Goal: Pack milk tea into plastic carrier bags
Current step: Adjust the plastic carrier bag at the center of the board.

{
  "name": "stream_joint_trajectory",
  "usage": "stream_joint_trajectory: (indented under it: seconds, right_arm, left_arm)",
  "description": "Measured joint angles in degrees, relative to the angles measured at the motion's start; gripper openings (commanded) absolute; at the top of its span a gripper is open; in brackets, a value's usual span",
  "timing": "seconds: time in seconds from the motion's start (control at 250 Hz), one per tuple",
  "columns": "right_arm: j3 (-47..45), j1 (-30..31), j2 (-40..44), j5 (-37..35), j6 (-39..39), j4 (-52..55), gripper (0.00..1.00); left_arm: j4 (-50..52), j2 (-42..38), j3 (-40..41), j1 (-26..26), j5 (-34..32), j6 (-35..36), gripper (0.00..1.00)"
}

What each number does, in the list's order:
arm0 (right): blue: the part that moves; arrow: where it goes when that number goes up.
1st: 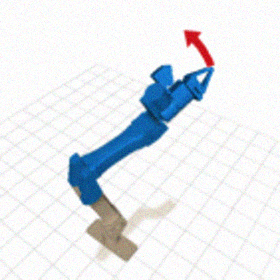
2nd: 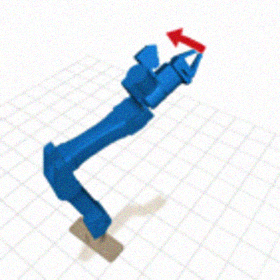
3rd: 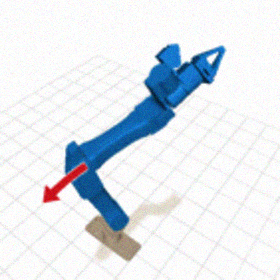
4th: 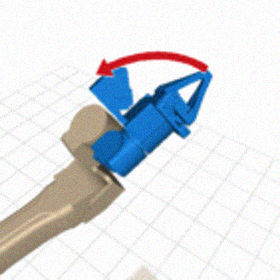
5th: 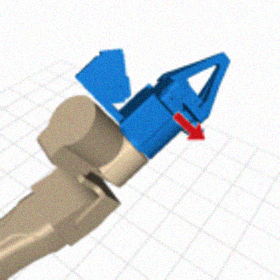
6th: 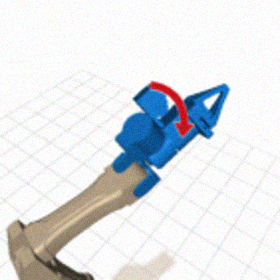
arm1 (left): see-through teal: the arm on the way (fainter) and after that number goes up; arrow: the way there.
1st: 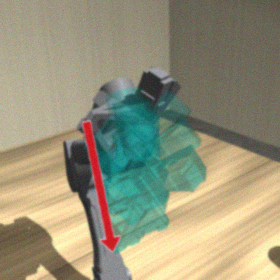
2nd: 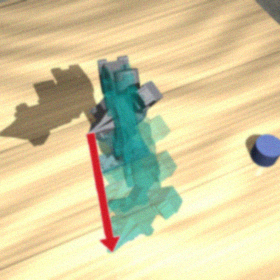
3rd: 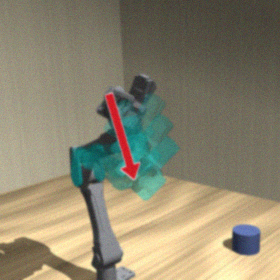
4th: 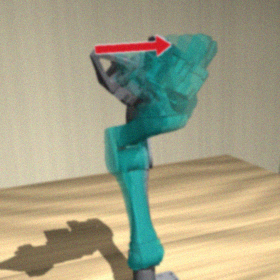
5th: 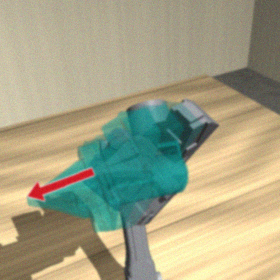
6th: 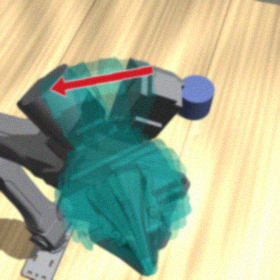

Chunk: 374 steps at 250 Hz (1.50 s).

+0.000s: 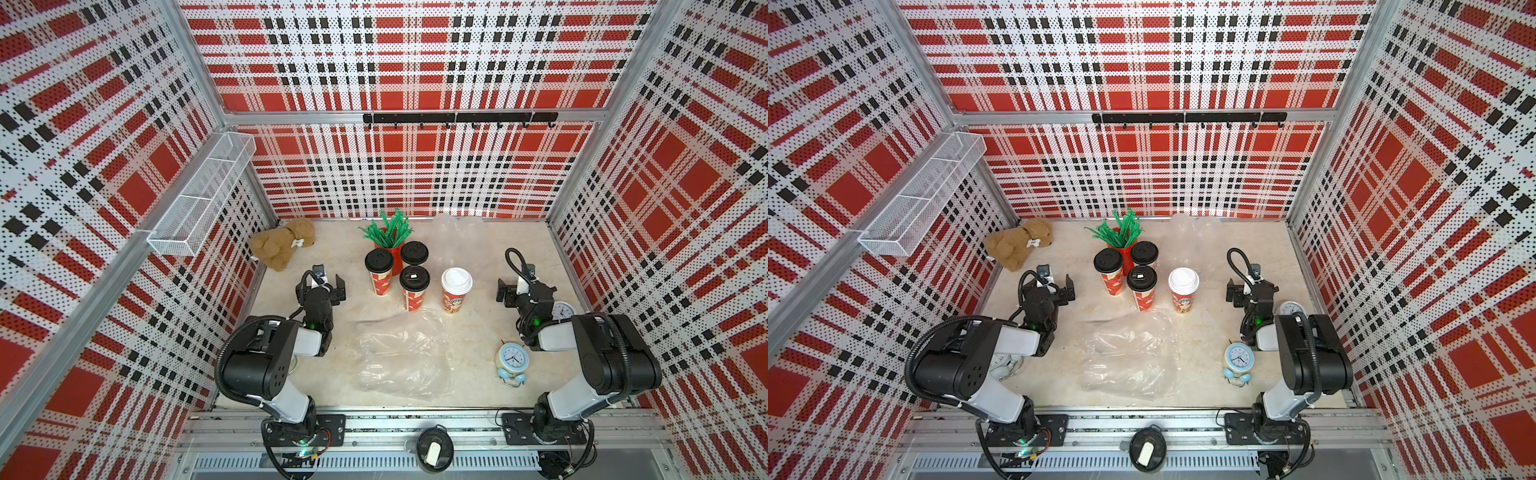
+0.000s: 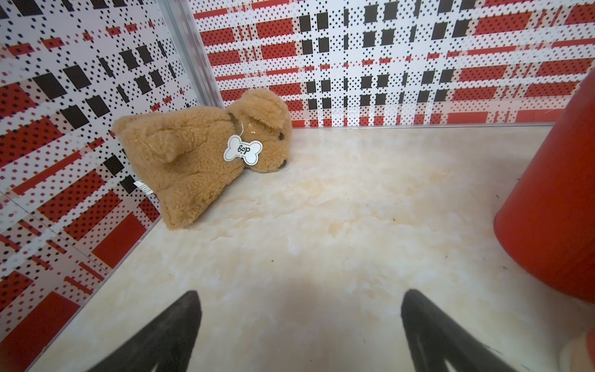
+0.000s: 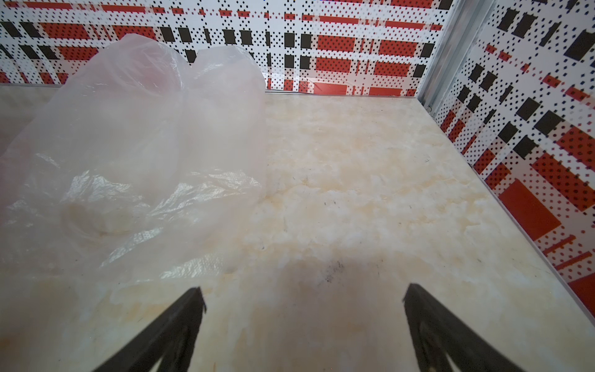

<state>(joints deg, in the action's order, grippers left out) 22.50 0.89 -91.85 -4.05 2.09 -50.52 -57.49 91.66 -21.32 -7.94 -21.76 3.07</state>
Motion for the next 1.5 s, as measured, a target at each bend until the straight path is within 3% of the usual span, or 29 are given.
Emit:
stream_joint_trajectory:
  seconds: [0.236,0.388,0.732,1.012,1.221,1.373,1.497]
  right_arm:
    - [0.00,0.00,0.98,-0.52,-0.17,1.33,0.96]
    - [0.44,0.66,10.40,-2.47,-0.02,8.79,0.96]
    - [10.16,3.67,31.47,-4.35,1.33,33.86,0.95]
    - [17.97,3.93,34.56,-1.36,0.61,50.90,0.96]
    - [21.92,4.00,34.49,1.07,-0.46,58.38,0.96]
    - [23.34,4.31,34.36,1.27,-2.84,61.79,0.94]
    - [26.21,4.46,32.54,1.27,-4.81,64.87,0.90]
  left_arm:
    - [0.35,-0.61,0.07,-0.24,-0.98,0.04,0.90]
    - [-1.55,-1.42,1.09,-1.33,-1.97,0.50,0.85]
    - [-2.54,-1.42,1.68,-1.79,-2.71,1.25,0.85]
    - [-4.50,-4.07,5.01,-3.48,-4.44,2.69,0.91]
    - [9.75,-25.59,1.42,-10.43,-7.74,8.13,0.89]
    - [29.79,-39.74,-11.19,-17.31,-7.56,7.74,0.84]
    - [45.81,-44.11,-23.26,-24.35,-6.64,2.45,0.82]
